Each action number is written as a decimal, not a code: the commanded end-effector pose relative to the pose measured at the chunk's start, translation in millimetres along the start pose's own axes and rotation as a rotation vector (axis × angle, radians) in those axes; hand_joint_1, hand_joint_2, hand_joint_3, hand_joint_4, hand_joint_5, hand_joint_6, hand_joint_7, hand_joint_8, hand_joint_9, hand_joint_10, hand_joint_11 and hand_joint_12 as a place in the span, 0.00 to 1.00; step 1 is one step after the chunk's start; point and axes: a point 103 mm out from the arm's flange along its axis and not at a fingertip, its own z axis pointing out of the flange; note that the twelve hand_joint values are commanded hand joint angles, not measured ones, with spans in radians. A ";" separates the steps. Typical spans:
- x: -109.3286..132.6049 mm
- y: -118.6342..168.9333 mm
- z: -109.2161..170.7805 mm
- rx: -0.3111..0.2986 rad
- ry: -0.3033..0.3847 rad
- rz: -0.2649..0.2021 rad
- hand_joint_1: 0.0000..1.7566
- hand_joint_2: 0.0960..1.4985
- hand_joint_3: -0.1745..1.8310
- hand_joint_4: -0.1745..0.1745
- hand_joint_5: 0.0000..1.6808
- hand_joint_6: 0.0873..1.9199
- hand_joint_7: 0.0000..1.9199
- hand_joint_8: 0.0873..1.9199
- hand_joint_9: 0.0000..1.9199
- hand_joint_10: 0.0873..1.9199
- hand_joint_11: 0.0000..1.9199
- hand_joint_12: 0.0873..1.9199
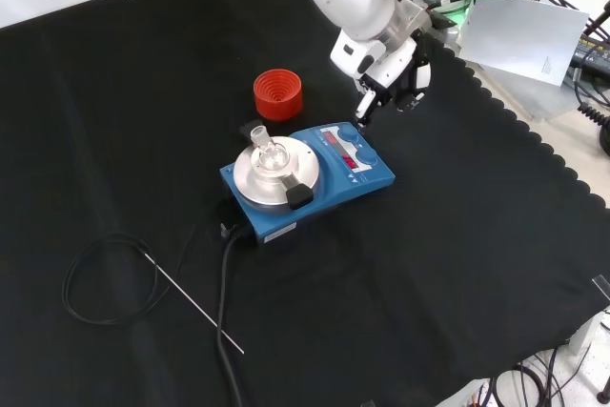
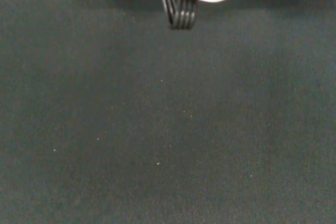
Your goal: Turn on the heater.
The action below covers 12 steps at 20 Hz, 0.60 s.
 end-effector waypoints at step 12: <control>-2.0 14.6 11.8 0.059 -0.012 0.001 0.79 0.44 0.57 0.39 0.13 0.31 0.77 0.86 0.83 0.84 0.61 0.70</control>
